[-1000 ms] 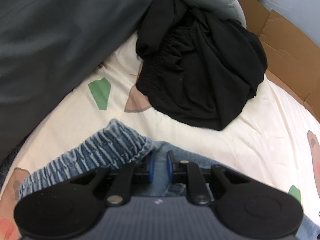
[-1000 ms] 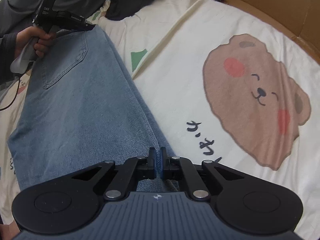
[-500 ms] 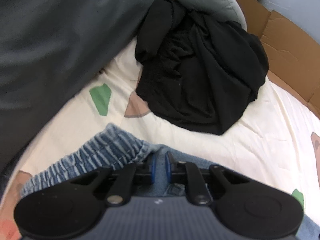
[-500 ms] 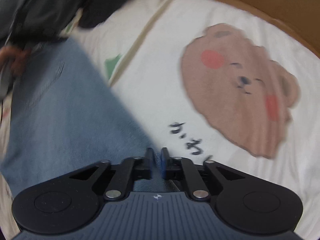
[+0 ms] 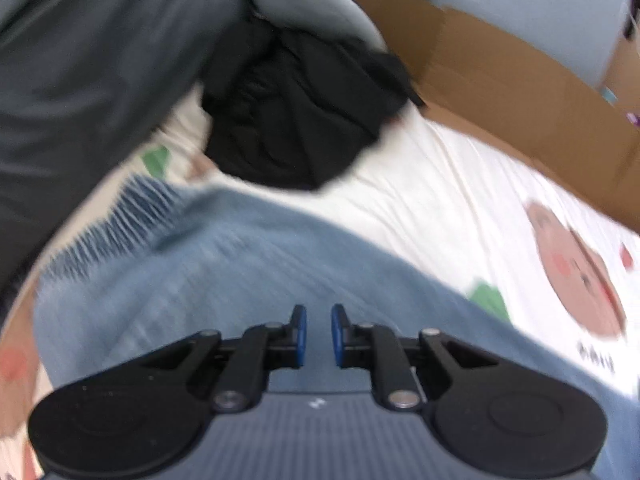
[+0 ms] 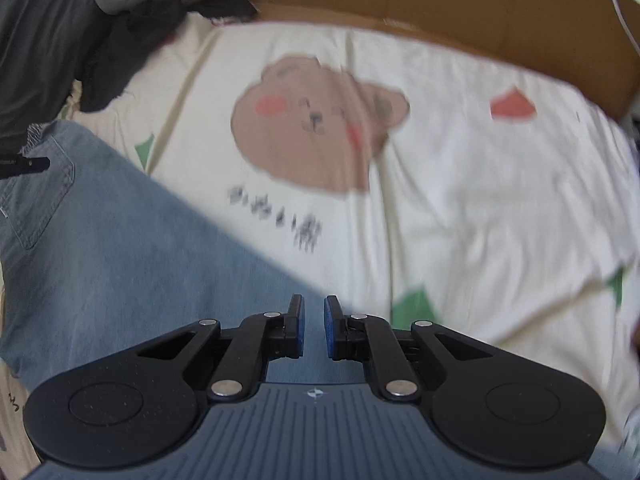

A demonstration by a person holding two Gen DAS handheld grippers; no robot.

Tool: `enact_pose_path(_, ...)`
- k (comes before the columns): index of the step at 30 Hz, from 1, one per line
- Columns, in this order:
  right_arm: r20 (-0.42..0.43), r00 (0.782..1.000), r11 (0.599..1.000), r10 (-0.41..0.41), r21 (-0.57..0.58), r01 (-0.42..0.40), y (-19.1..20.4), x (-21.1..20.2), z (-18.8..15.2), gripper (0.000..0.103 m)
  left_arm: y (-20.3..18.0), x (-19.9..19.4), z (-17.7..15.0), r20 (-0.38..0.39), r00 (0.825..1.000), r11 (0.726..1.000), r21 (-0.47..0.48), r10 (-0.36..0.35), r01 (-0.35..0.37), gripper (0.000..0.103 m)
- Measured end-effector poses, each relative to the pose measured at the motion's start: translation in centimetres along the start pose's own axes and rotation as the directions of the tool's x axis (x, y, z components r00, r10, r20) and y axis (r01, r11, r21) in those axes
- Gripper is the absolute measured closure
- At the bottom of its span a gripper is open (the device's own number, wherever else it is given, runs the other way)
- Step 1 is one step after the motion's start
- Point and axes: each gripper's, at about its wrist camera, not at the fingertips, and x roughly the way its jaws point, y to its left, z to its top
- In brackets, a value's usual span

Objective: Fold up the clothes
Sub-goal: 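Pinch the folded jeans edge with the right gripper and tug it straight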

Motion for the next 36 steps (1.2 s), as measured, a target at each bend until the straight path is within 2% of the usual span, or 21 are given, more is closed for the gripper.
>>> enact_pose_path(4,-0.031,0.997,0.997,-0.066,-0.044,0.065,1.1,1.0,-2.1,0.091,-2.9,0.2,-2.1,-0.058,0.997,0.996,0.078,-0.048,0.053,0.089)
enact_pose_path(6,-0.027,0.996,0.993,-0.082,-0.081,0.080,0.8,1.4,-2.2,0.074,-4.0,0.4,-2.8,-0.081,0.994,0.993,0.092,-0.070,0.078,0.089)
enact_pose_path(8,-0.022,0.997,0.991,-0.078,-0.110,0.075,0.1,1.4,-1.7,0.069,-4.8,0.3,-3.2,-0.090,0.993,0.990,0.110,-0.081,0.090,0.089)
enact_pose_path(17,-0.055,0.998,0.964,-0.015,-0.266,0.000,-2.7,1.6,-0.2,0.069,-6.4,0.1,-4.0,-0.120,0.986,0.984,0.120,-0.116,0.130,0.089)
enact_pose_path(32,-0.164,0.986,0.907,0.018,-0.412,-0.085,-2.7,3.1,-1.0,0.069,-7.5,1.5,-5.3,-0.170,0.977,0.976,0.153,-0.125,0.152,0.089)
enact_pose_path(34,-0.183,0.983,0.907,0.033,-0.408,-0.106,-3.0,3.5,-0.7,0.071,-7.5,1.7,-5.4,-0.172,0.977,0.977,0.147,-0.127,0.153,0.089)
enact_pose_path(36,-0.186,0.982,0.897,0.038,-0.426,-0.115,-3.0,3.5,-0.7,0.085,-7.5,1.6,-5.4,-0.174,0.976,0.977,0.145,-0.129,0.154,0.089)
